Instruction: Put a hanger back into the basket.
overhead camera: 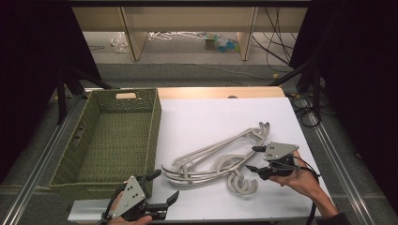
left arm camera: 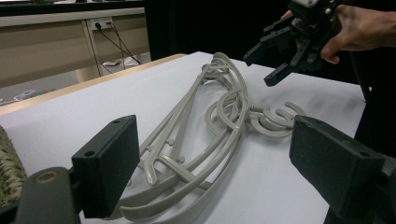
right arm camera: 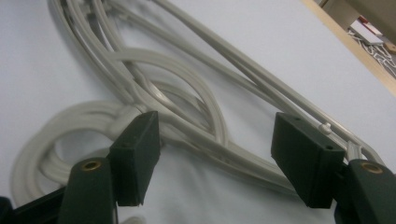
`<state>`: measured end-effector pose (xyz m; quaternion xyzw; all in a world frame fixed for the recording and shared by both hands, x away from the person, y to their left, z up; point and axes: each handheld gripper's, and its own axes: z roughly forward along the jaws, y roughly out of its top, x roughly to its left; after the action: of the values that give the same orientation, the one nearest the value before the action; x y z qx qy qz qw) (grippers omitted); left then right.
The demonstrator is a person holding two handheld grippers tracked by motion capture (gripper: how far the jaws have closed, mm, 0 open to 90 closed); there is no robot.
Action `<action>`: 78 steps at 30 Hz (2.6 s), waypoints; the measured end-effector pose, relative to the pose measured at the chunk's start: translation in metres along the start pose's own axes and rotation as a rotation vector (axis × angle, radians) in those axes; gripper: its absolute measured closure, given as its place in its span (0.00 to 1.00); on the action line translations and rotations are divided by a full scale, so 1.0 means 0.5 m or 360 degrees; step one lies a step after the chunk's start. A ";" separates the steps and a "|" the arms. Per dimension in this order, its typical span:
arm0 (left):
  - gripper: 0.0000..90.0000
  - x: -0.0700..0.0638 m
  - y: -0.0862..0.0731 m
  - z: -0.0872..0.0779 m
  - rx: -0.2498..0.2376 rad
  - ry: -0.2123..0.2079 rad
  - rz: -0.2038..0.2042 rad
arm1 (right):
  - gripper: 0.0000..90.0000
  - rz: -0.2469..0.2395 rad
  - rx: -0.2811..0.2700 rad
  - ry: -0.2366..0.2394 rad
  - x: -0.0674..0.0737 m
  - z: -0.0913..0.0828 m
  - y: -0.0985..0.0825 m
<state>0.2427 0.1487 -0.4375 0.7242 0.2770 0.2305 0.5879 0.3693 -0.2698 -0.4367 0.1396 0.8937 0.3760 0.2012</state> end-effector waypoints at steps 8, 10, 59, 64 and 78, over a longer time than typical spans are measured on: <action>0.18 -0.002 -0.004 0.006 -0.0005 -0.0011 -0.0014 | 0.42 -0.0165 0.0145 0.0049 -0.034 0.040 0.001; 0.18 -0.001 -0.003 0.004 0.0021 -0.0003 0.0010 | 0.43 -0.0185 0.0159 0.0061 -0.033 0.042 0.003; 0.20 -0.030 0.018 0.103 0.0150 0.0076 0.0257 | 0.89 -0.0909 0.0278 0.0231 -0.023 -0.012 0.075; 0.28 -0.029 0.035 0.163 0.0288 0.0024 0.0304 | 0.89 -0.0974 0.0232 0.0249 -0.026 -0.019 0.083; 0.47 -0.041 0.044 0.302 0.0462 -0.0104 0.0566 | 0.89 -0.0968 0.0209 0.0289 -0.020 -0.045 0.096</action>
<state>0.3303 0.0223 -0.4468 0.8457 0.1561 0.2648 0.4363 0.3721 -0.2553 -0.3849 -0.1554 0.9311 0.2510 0.2144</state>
